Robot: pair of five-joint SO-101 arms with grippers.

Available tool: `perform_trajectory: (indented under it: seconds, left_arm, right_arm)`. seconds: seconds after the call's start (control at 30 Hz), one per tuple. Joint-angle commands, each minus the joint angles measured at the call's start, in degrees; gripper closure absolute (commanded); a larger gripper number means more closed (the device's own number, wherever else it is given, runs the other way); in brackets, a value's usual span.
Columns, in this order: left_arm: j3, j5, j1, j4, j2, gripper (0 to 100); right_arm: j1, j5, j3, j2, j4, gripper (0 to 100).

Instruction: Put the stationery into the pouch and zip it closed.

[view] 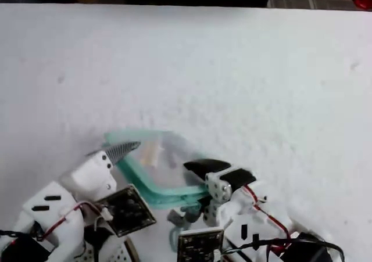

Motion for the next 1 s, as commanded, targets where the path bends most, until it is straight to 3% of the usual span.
perform_trajectory:
  seconds: [0.0,0.33,0.4,0.57,0.83,0.97]
  left_arm:
    - [-1.6,-4.7,0.9,2.3,1.5,81]
    - [-1.4,1.6,12.0,2.4,1.5,82]
    - [-1.4,1.9,12.2,2.4,1.5,83]
    - [-1.4,2.0,12.4,1.6,1.5,98]
    - [-1.5,12.9,12.4,-1.4,1.5,98]
    - [-1.3,18.0,12.4,-2.5,1.5,98]
  right_arm:
    - [0.0,0.6,-3.8,-0.2,-2.8,98.1]
    - [0.0,0.2,-3.4,-0.1,-2.6,98.1]
    - [0.0,0.2,-3.4,-0.1,-2.6,98.1]
    - [0.0,0.2,-3.4,-0.2,-2.7,98.1]
    - [0.0,0.2,-3.4,-0.2,-2.6,97.9]
    - [0.1,-1.7,-3.4,-0.7,-2.4,88.2]
